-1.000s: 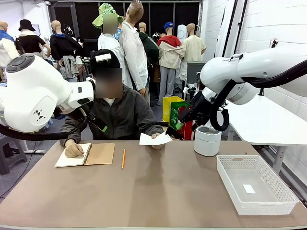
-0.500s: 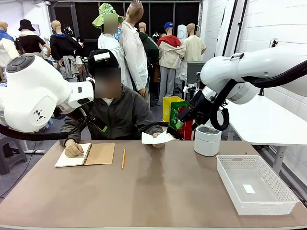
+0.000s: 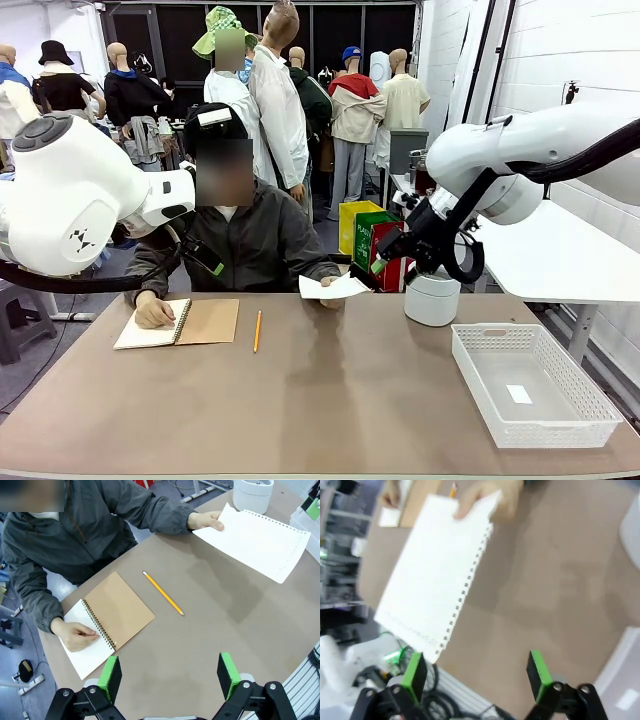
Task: Sort the paper based on its condition.
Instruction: If a person hands you a paper, place it in the Organizing basket , and if it's crumpled, put it in the Trash can.
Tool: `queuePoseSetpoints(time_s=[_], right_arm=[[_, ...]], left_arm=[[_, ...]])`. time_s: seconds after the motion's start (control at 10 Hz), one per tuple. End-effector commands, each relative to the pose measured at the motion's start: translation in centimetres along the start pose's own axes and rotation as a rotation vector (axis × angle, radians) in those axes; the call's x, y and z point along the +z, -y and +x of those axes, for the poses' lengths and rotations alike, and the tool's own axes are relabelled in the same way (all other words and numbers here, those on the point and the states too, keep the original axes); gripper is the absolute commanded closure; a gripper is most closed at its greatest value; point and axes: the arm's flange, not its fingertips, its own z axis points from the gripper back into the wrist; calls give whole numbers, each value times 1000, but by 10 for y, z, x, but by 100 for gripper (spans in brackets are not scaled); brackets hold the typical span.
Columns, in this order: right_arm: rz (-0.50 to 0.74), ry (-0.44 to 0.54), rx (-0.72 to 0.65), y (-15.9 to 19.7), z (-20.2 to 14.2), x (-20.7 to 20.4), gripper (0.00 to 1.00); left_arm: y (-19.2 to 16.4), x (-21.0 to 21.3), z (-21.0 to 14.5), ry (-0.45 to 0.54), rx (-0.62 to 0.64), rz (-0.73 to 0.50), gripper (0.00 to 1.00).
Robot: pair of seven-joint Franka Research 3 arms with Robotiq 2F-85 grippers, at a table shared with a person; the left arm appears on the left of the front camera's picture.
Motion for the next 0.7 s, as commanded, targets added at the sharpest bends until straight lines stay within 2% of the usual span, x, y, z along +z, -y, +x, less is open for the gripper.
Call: queuePoseSetpoints(time_s=[0.0,0.3,0.6], right_arm=[[118,-32,-191,15,-4,-10,0],[355,-60,-407,44,-7,-39,0],[534,-50,-510,54,-6,-62,0]], left_arm=[[-1,0,-1,-1,2,4,0],[-1,0,-1,-1,2,4,0],[-1,0,-1,-1,2,4,0]])
